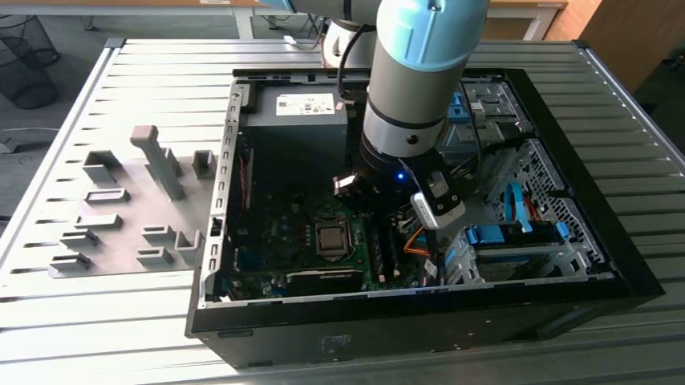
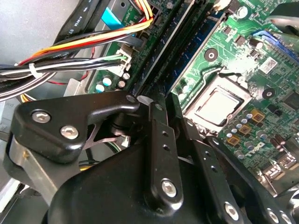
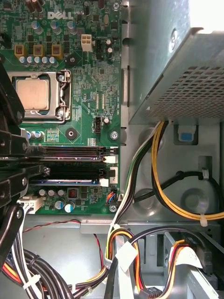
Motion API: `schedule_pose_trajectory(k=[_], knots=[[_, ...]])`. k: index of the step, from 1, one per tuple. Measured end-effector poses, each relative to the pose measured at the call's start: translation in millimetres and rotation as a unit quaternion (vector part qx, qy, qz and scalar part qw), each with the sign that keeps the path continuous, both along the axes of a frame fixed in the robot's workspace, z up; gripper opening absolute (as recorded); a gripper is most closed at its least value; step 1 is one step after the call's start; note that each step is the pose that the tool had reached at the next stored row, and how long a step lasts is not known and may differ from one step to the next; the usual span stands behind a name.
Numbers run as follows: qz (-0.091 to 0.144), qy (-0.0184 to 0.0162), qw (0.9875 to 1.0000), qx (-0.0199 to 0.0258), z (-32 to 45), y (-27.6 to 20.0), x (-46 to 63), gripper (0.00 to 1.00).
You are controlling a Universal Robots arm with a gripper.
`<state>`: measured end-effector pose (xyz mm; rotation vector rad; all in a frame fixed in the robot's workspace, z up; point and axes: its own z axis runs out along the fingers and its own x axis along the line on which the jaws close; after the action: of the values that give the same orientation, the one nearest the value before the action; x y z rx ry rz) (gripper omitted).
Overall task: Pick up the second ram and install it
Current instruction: 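Insert the second ram into the second slot, then press down the second ram until it locks into place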
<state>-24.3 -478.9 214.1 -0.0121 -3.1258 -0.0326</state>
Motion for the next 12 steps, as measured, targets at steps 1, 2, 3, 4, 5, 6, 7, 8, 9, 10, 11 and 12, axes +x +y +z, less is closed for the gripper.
schedule_pose_trajectory(k=[1,2,3,4,5,6,7,8,9,10,11,12], knots=[[0.000,0.0000,1.0000,0.0000,1.4,0.0,0.0,0.22],[0.000,0.0000,1.0000,0.0000,3.9,0.0,0.0,0.22],[0.000,0.0000,1.0000,0.0000,6.8,0.0,0.0,0.22],[0.000,0.0000,1.0000,0.0000,9.7,0.0,0.0,0.22],[0.000,0.0000,1.0000,0.0000,12.8,0.0,0.0,0.22],[0.000,0.0000,1.0000,0.0000,16.2,0.0,0.0,0.22],[0.000,0.0000,1.0000,0.0000,19.0,0.0,0.0,0.22],[0.000,0.0000,1.0000,0.0000,20.5,0.0,0.0,0.20],[0.000,-0.0001,1.0000,0.0001,20.5,0.0,0.0,0.20],[0.000,-0.0001,1.0000,0.0001,20.5,0.0,0.0,0.14],[0.000,0.0000,1.0000,0.0001,20.6,0.1,0.0,0.14],[0.000,-0.0001,1.0000,0.0001,20.7,0.0,0.0,0.11]])
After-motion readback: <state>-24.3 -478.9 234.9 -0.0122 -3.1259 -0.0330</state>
